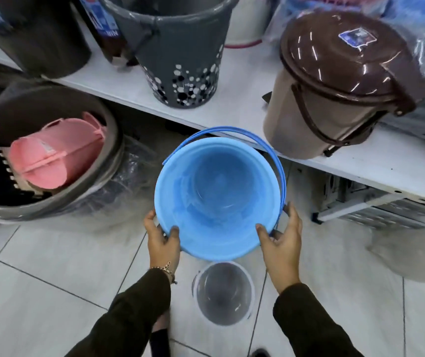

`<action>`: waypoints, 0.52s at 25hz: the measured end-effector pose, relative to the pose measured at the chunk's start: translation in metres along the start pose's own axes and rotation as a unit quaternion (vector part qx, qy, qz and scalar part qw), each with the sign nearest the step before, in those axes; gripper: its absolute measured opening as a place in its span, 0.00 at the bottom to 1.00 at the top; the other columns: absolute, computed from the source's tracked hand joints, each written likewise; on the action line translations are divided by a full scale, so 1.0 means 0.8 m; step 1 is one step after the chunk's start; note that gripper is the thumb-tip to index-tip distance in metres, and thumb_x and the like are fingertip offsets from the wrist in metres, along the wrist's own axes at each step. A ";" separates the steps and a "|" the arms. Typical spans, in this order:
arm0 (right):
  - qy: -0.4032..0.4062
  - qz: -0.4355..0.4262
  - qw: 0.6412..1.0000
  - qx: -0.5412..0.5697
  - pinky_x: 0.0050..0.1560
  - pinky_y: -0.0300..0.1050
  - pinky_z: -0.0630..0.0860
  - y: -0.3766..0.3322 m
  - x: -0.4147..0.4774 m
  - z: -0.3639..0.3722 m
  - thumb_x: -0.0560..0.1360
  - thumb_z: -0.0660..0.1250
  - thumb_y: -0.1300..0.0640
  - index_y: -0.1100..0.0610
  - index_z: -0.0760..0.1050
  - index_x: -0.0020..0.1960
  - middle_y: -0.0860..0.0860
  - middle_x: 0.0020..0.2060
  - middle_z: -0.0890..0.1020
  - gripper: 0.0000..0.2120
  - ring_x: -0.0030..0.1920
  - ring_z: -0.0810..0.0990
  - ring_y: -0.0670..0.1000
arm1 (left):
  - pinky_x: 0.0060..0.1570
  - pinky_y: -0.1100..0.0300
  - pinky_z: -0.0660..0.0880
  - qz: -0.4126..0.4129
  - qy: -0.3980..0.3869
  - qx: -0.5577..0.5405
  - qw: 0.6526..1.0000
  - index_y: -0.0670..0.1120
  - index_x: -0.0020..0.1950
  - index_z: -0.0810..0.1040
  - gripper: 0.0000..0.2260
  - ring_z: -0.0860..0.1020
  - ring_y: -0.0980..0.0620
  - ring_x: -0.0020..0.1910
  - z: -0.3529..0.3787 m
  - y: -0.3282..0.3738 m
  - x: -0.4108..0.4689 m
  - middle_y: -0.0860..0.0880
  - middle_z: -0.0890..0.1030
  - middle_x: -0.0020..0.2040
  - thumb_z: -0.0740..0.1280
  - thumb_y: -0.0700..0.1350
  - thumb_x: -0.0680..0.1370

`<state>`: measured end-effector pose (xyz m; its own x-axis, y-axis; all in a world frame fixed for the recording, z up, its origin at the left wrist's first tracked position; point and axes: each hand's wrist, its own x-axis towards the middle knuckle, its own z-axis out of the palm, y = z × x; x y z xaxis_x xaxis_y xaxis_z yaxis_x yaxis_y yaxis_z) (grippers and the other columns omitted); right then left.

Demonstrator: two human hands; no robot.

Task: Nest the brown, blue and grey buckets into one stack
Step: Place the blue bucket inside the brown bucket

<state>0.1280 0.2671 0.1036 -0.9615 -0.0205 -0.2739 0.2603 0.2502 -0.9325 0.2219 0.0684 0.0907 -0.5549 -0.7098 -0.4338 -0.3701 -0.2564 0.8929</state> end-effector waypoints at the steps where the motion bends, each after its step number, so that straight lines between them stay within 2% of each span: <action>1: 0.001 -0.001 1.000 -0.012 0.60 0.36 0.79 -0.004 0.012 0.026 0.74 0.72 0.65 0.49 0.60 0.78 0.41 0.68 0.68 0.37 0.65 0.78 0.53 | 0.57 0.32 0.76 0.003 0.004 0.011 1.000 0.54 0.68 0.60 0.23 0.78 0.37 0.58 -0.011 0.009 0.021 0.43 0.78 0.58 0.60 0.33 0.80; 3: 0.002 0.003 0.999 -0.049 0.65 0.49 0.78 -0.001 0.035 0.070 0.74 0.72 0.65 0.54 0.65 0.76 0.46 0.65 0.71 0.34 0.64 0.78 0.52 | 0.57 0.32 0.76 -0.002 0.007 0.045 0.999 0.52 0.68 0.59 0.23 0.78 0.36 0.59 -0.023 0.014 0.062 0.40 0.76 0.62 0.59 0.33 0.79; 4: 0.008 0.008 0.997 -0.072 0.66 0.52 0.77 0.006 0.043 0.088 0.73 0.72 0.65 0.55 0.66 0.74 0.46 0.63 0.72 0.32 0.62 0.77 0.50 | 0.57 0.33 0.76 -0.011 0.004 0.057 0.998 0.51 0.69 0.58 0.23 0.78 0.36 0.59 -0.027 0.011 0.082 0.40 0.76 0.63 0.59 0.33 0.79; 6: 0.022 0.033 0.994 -0.103 0.67 0.54 0.76 0.032 0.057 0.123 0.73 0.72 0.65 0.57 0.68 0.73 0.48 0.62 0.73 0.30 0.60 0.75 0.48 | 0.58 0.35 0.76 -0.036 -0.009 0.082 0.996 0.50 0.70 0.58 0.23 0.78 0.37 0.58 -0.035 -0.006 0.119 0.41 0.76 0.64 0.58 0.33 0.78; 10: 0.007 0.086 0.983 -0.160 0.67 0.54 0.75 0.105 0.083 0.174 0.74 0.70 0.67 0.59 0.66 0.73 0.57 0.63 0.73 0.30 0.61 0.78 0.58 | 0.56 0.37 0.78 -0.081 -0.052 0.125 0.987 0.48 0.71 0.58 0.26 0.78 0.38 0.55 -0.041 -0.060 0.185 0.41 0.76 0.63 0.59 0.31 0.76; 13: -0.025 0.165 0.967 -0.193 0.68 0.60 0.74 0.149 0.109 0.199 0.74 0.69 0.69 0.64 0.61 0.75 0.62 0.68 0.69 0.32 0.66 0.75 0.63 | 0.58 0.49 0.76 -0.100 -0.048 0.207 0.972 0.44 0.71 0.62 0.27 0.77 0.40 0.55 -0.032 -0.093 0.232 0.40 0.75 0.63 0.63 0.33 0.73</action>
<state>0.0894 0.1409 -0.0692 -0.8240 0.0768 -0.5614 0.4903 0.5933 -0.6384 0.1656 -0.0609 -0.0532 -0.5002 -0.6037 -0.6208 -0.7354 -0.0823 0.6726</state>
